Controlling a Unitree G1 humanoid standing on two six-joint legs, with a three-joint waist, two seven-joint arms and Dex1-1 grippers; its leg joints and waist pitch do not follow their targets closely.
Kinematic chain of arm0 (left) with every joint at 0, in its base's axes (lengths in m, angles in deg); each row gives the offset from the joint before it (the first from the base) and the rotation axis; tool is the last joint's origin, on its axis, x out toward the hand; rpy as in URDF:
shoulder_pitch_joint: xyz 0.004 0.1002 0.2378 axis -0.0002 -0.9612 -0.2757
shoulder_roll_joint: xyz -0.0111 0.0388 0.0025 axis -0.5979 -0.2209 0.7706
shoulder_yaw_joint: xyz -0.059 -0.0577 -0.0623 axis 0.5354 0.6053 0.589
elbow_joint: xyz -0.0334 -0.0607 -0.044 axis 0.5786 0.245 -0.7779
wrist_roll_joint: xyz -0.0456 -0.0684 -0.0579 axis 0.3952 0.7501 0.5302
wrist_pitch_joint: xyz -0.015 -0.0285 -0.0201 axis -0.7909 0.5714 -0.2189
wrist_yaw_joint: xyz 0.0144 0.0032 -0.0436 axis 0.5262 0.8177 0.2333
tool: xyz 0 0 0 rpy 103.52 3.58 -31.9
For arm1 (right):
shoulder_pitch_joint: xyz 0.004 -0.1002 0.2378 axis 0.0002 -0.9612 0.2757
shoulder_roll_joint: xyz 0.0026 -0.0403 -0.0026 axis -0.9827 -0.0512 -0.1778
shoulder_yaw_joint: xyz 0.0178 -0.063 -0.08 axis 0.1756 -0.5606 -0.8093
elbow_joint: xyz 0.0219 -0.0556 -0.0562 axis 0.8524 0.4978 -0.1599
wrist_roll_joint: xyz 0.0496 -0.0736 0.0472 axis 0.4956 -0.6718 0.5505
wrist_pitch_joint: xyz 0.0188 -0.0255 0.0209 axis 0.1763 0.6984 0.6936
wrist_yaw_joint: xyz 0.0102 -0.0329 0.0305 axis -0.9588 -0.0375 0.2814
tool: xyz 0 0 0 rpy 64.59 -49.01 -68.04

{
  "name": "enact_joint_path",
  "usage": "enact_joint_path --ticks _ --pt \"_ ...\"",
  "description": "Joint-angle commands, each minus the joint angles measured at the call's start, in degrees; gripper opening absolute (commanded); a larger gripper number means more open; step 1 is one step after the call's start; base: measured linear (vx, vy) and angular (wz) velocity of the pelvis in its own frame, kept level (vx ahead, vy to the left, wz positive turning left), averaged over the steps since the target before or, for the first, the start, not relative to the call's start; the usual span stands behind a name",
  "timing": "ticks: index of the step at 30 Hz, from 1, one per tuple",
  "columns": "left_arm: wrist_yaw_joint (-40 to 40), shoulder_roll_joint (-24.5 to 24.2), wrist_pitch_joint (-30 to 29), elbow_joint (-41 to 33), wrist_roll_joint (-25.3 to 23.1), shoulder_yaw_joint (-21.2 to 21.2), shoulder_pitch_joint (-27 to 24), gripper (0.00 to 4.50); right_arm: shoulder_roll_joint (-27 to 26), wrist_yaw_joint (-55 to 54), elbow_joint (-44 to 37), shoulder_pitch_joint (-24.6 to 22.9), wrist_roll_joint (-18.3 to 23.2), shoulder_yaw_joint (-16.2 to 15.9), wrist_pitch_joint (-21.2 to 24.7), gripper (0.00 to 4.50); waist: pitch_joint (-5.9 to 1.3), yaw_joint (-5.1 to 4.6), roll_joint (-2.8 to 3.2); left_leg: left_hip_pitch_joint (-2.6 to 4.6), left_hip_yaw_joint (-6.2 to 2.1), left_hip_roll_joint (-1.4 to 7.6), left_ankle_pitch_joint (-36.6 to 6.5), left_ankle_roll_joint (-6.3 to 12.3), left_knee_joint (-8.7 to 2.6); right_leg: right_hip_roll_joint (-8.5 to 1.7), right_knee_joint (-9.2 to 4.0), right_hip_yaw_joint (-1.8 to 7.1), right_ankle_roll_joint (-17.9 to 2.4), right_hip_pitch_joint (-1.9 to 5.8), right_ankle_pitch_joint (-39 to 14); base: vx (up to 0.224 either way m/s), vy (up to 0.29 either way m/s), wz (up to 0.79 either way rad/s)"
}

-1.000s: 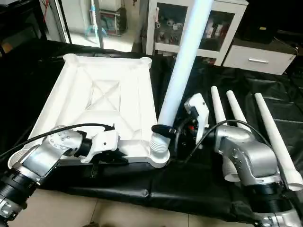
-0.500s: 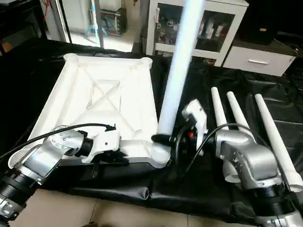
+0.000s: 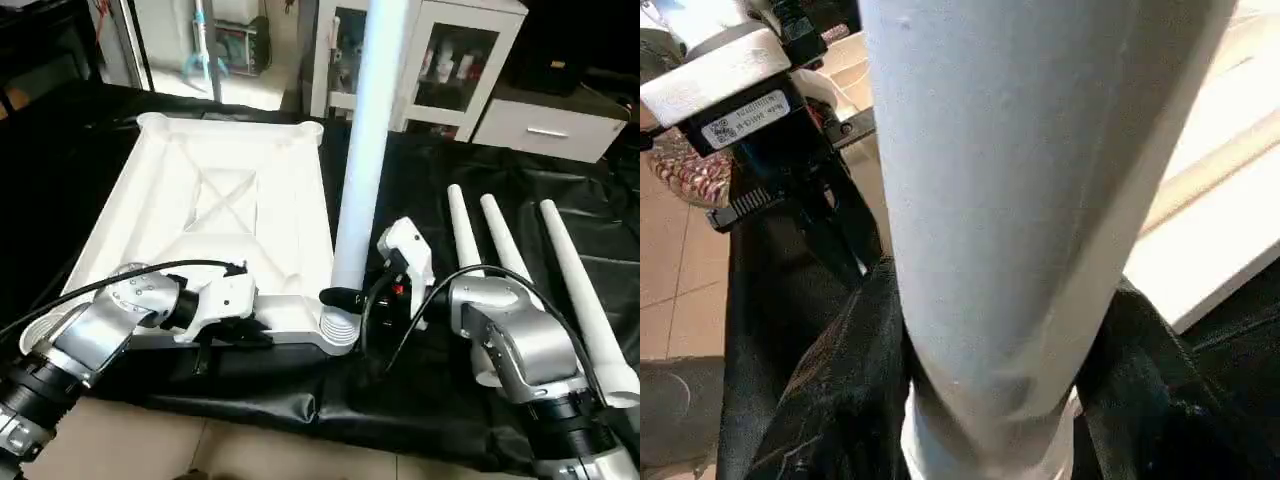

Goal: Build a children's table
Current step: Insert table leg to table base

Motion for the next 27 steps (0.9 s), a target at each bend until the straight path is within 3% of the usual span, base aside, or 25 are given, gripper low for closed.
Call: enact_joint_path --ticks 1,4,14,20,27 --pt "0.29 -0.05 0.34 1.48 -2.24 -2.11 0.24 0.0 -0.08 0.47 0.47 0.38 -0.31 -0.99 -0.66 1.86 -3.08 -0.41 -0.12 0.24 -1.29 3.51 -9.8 0.09 -5.3 -4.33 -4.88 3.04 -10.22 2.27 -15.8 0.0 0.0 0.0" --pt "0.43 -0.25 0.55 1.7 -2.31 -2.32 0.35 0.0 -0.31 1.07 1.1 0.11 -1.03 -1.84 -1.43 1.86 -3.06 -0.38 0.15 0.3 -1.33 3.56 -10.16 -0.06 -5.35 -4.35 -4.9 3.05 -10.3 2.21 -16.01 0.0 0.0 0.0" --pt "0.27 -0.21 0.94 2.36 -2.79 -2.52 0.36 0.0 -2.84 0.58 5.5 1.75 -1.92 -2.23 -2.58 1.86 -2.86 -0.75 -0.03 0.41 -1.51 3.61 -13.5 -0.94 -5.65 -4.41 -5.43 3.04 -9.47 1.95 -20.42 0.0 0.0 0.0" --pt "-0.01 -0.35 0.89 2.18 -2.81 -2.35 0.18 0.0 -4.27 -0.16 7.82 1.75 -0.85 -0.46 -2.33 1.86 -2.89 -0.8 -0.42 0.4 -1.57 3.66 -14.15 -1.1 -5.73 -4.51 -5.59 3.08 -9.03 1.91 -21.33 0.0 0.0 0.0" --pt "-0.14 -0.7 0.78 1.91 -2.76 -2.08 -0.13 0.0 -4.94 -1.88 8.84 -0.63 -0.19 2.41 -3.49 1.86 -2.86 -0.69 -0.4 0.43 -1.6 3.68 -14.42 -1.14 -5.8 -4.58 -5.72 3.09 -8.55 1.77 -22.36 0.0 0.0 0.0"
